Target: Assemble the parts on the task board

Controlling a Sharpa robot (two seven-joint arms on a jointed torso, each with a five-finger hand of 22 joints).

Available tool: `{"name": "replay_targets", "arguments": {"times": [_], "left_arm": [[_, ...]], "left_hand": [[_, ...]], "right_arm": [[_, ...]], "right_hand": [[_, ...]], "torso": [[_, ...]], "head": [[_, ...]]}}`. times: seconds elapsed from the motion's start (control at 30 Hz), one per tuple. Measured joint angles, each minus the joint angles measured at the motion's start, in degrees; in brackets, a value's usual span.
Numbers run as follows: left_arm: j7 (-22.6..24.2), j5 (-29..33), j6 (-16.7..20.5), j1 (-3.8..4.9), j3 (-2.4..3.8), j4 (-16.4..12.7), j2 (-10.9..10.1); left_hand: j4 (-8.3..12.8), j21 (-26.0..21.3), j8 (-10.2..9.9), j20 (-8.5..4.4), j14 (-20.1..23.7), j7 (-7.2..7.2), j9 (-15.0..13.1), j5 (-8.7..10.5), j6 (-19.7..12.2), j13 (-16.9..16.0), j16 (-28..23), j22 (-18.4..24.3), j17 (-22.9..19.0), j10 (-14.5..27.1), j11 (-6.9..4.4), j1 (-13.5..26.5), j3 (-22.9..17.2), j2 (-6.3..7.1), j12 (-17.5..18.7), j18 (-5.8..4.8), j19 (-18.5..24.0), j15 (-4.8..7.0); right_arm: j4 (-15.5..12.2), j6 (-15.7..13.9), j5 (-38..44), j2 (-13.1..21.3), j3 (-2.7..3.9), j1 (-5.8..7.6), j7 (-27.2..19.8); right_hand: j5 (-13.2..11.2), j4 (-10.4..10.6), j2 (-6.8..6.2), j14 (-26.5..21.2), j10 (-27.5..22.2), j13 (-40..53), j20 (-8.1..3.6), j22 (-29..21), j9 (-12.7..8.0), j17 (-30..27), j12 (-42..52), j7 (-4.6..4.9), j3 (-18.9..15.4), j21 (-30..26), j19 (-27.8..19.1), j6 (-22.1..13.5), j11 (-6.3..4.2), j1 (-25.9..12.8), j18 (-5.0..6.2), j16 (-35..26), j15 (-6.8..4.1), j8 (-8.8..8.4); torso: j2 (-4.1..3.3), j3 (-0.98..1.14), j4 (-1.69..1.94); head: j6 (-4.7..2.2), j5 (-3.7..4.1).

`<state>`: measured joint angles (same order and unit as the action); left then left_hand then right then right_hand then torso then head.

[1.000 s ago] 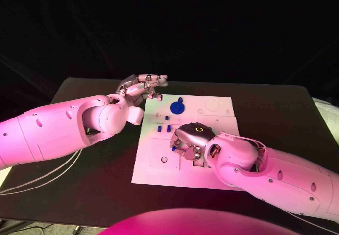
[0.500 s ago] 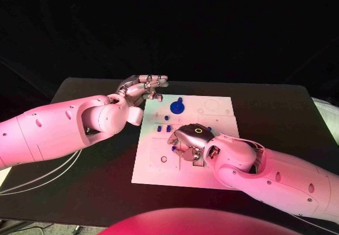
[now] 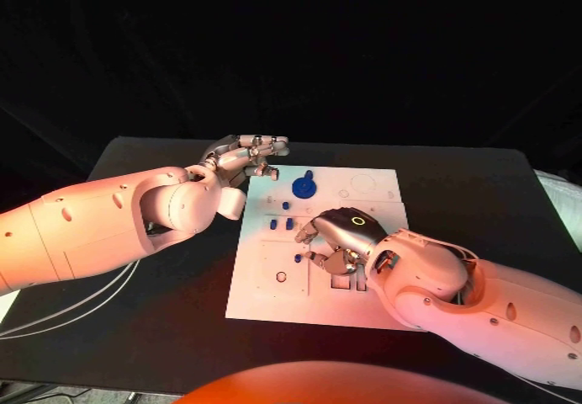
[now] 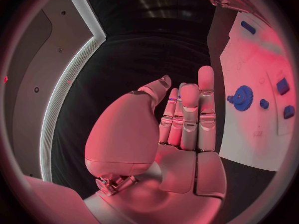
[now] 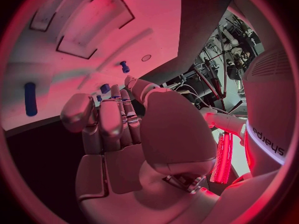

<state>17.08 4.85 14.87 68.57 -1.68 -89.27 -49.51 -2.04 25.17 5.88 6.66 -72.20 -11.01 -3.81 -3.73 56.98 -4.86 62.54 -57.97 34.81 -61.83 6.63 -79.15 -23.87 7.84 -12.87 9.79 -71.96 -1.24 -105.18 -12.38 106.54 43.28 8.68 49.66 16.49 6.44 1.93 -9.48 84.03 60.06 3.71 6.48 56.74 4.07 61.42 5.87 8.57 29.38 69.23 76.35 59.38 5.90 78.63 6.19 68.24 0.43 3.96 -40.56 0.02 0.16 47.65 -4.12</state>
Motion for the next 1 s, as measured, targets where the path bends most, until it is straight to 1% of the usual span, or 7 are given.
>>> {"name": "replay_targets", "arguments": {"times": [0.07, 0.13, 0.2, 0.3, 0.47, 0.67, 1.0], "left_arm": [[-0.2, 0.0, 0.0, 0.0, 0.0, 0.0, 0.0], [-0.3, 0.0, 0.0, 0.0, 0.0, 0.1, 0.0], [-0.3, 0.0, 0.0, 0.0, 0.0, 0.1, 0.0], [-0.4, -0.1, 0.0, 0.0, 0.0, 0.0, 0.0], [-0.4, -0.1, 0.0, 0.0, 0.0, -0.2, 0.0], [-0.4, -0.2, 0.0, 0.01, 0.0, -0.3, 0.0], [-0.4, -0.3, 0.0, 0.01, 0.0, -0.3, 0.0]], "left_hand": [[0.0, 0.0, 0.0, 0.0, 0.0, 0.0, 0.0, 0.0, 0.0, 0.0, 0.0, 0.0, -0.1, 0.0, 0.0, 0.0, 0.0, 0.0, 0.0, 0.0, 0.0, 0.0], [0.0, 0.0, 0.0, 0.0, 0.2, 0.0, 0.0, 0.0, 0.0, 0.0, 0.0, 0.1, -0.2, 0.0, 0.0, 0.0, 0.0, 0.0, 0.0, 0.0, 0.0, -0.17], [0.2, 0.0, 0.0, 0.0, 0.2, -0.03, 0.0, 0.0, 0.0, 0.0, 0.0, 0.1, -0.2, 0.1, 0.14, 0.0, 0.2, 0.0, 0.0, 0.0, 0.0, -0.2], [0.2, 0.0, 0.0, 0.0, 0.2, -0.2, 0.0, 0.0, -0.2, 0.0, 0.0, 0.1, -0.2, 0.2, 0.21, 0.0, 0.2, 0.0, 0.0, 0.0, 0.0, -0.2], [0.2, 0.0, 0.0, 0.0, 0.2, -0.2, 0.0, 0.0, -0.2, 0.0, 0.0, 0.1, -0.2, 0.2, 0.21, 0.0, 0.2, 0.0, 0.0, 0.0, 0.0, -0.2], [0.2, 0.0, 0.0, 0.0, 0.2, -0.2, 0.0, 0.0, -0.2, 0.0, 0.0, 0.1, -0.3, 0.2, 0.21, 0.0, 0.2, 0.0, 0.0, 0.0, 0.0, -0.2], [0.2, 0.0, 0.0, 0.0, 0.2, -0.2, 0.0, 0.0, -0.2, 0.0, 0.0, 0.1, -0.3, 0.2, 0.21, 0.0, 0.2, 0.0, 0.0, 0.0, 0.0, -0.2]], "right_arm": [[-1.2, -0.1, -0.3, 1.4, 0.96, 0.21, 0.3], [-2.0, -0.1, -0.5, 2.6, 1.61, 0.61, 0.5], [-2.2, 0.0, -0.8, 4.1, 2.16, 1.52, 0.9], [-1.5, 0.3, -1.0, 5.7, 2.61, 2.61, 1.4], [0.4, 1.2, -1.2, 7.4, 2.76, 3.2, 2.3], [1.5, 2.5, -1.2, 8.0, 2.81, 3.3, 3.1], [3.6, 4.1, -1.2, 7.2, 2.82, 3.23, 3.5]], "right_hand": [[-0.1, -0.1, -0.57, 0.0, 0.0, 0.0, 0.0, 0.0, 0.0, -0.2, 0.0, 0.0, -0.3, 0.0, 0.0, 0.0, 0.0, -0.6, 0.0, 0.0, 0.0, 0.0], [-0.6, -0.1, -0.8, 0.0, -0.1, 0.0, -0.02, 0.2, 0.0, -0.3, 0.0, -0.29, -1.1, 0.1, 0.4, 0.3, -0.13, -0.8, 0.0, 0.0, 0.0, 0.0], [-0.6, 0.1, -1.07, 0.0, -0.6, 0.0, -0.22, 1.0, 0.0, 0.0, 0.4, -0.66, -1.8, 0.7, 1.0, 0.6, -0.64, -1.1, -0.01, 0.0, 0.0, 0.0], [-0.6, 0.2, -1.41, 0.0, -1.3, 0.0, -0.53, 1.6, -0.1, 0.4, 0.4, -1.22, -3.0, 0.9, 1.3, 0.4, -1.26, -1.4, 0.0, 0.5, -0.66, 0.0], [-0.9, 0.1, -1.97, 0.0, -1.9, 0.0, -0.84, 1.5, -0.1, 0.3, 0.4, -1.43, -5.5, 0.9, 1.6, 0.2, -1.86, -1.1, -0.01, 0.5, -0.69, 0.0], [-0.9, 0.1, -2.23, 0.0, -2.0, 0.0, -1.04, 1.5, -0.1, 0.1, 1.1, -1.82, -7.3, 0.9, 1.8, 0.2, -1.96, -0.9, -0.01, 0.5, -1.06, 0.0], [-0.9, 0.1, -0.8, 0.0, -1.3, 0.0, -1.24, 1.5, -0.1, -0.1, 2.1, -2.33, -7.8, 0.9, 2.0, 0.7, -2.31, 0.6, -0.01, 0.5, -1.06, 0.0]], "torso": [[0.01, -0.03, -0.04], [0.01, -0.03, -0.09], [0.02, -0.07, -0.14], [0.05, -0.09, -0.16], [0.02, -0.14, -0.11], [-0.02, -0.06, -0.12], [-0.01, -0.07, -0.04]], "head": [[-0.24, 0.2], [-0.43, 0.44], [-0.63, 0.7], [-0.93, 1.1], [-1.42, 1.7], [-1.57, 1.78], [-1.66, 1.88]]}}
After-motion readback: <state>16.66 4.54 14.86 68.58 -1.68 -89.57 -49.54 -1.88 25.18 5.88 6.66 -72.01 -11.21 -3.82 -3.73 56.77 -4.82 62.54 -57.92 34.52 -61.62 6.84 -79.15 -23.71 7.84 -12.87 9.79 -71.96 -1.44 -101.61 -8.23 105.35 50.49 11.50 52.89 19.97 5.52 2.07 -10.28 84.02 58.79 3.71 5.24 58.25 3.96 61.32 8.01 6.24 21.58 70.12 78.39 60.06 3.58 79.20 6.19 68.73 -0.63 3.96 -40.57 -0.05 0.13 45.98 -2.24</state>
